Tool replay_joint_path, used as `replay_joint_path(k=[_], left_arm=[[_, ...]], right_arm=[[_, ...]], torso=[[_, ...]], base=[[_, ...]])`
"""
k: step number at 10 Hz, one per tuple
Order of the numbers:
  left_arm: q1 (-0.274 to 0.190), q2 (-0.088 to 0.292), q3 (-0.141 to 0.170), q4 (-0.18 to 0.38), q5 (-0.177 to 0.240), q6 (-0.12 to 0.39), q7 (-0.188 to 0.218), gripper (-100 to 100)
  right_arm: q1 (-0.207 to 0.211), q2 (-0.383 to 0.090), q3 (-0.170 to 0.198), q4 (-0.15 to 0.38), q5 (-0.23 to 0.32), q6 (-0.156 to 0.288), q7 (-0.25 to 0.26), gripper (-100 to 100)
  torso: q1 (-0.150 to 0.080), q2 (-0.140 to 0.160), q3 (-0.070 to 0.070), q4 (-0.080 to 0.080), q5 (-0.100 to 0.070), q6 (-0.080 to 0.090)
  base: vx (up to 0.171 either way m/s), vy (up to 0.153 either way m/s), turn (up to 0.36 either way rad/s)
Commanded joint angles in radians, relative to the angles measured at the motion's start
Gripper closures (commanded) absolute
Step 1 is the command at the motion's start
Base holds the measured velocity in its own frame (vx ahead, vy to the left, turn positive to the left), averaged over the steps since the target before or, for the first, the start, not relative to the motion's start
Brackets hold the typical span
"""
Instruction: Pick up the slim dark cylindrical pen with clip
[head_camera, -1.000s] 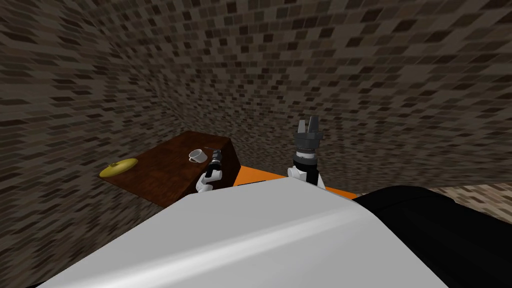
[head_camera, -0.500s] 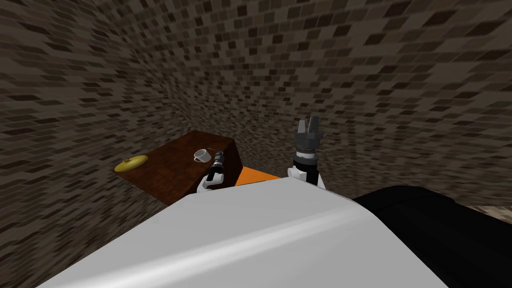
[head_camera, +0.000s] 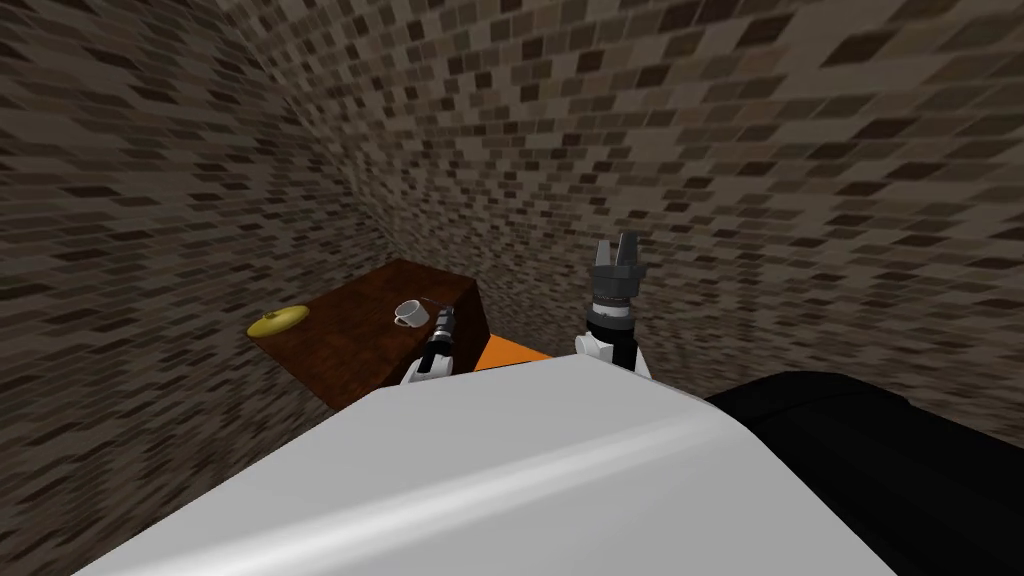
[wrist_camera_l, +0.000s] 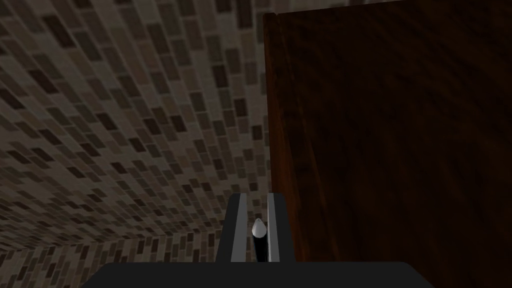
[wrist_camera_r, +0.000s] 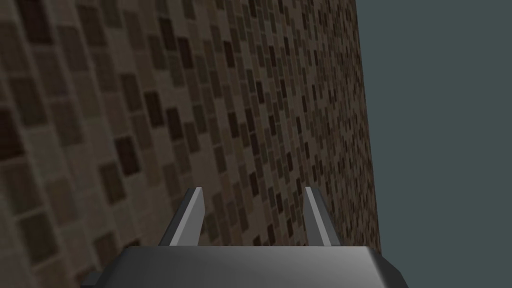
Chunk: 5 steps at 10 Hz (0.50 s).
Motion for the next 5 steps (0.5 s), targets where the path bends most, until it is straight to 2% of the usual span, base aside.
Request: replay_joint_path(k=[1,2,4,5], left_arm=[[0.049,-0.002,-0.035,-0.05,-0.006,0.005,0.001,100],[0.078,-0.007,-0.058,-0.078,-0.012,0.004,-0.001,100],[0.072,-0.01,-0.053,-0.07,-0.012,0.001,-0.003,100],[0.072,-0.01,-0.054,-0.071,-0.012,0.001,-0.003,0]], right_arm=[[0.0,0.0,0.0,0.0,0.0,0.0,0.0,0],[0.0,0.0,0.0,0.0,0.0,0.0,0.0,0],[0.0,0.0,0.0,0.0,0.0,0.0,0.0,0],[0.0,0.0,0.0,0.0,0.0,0.0,0.0,0]], torso=[[0.0,0.0,0.0,0.0,0.0,0.0],[0.001,0.0,0.0,0.0,0.0,-0.001],[0.0,-0.001,0.0,0.0,0.0,0.001],[0.0,0.001,0.0,0.0,0.0,0.0]], base=[[0.062,0.015,0.176],[0.082,0.012,0.187],[0.042,0.007,0.024],[0.005,0.001,0.0]])
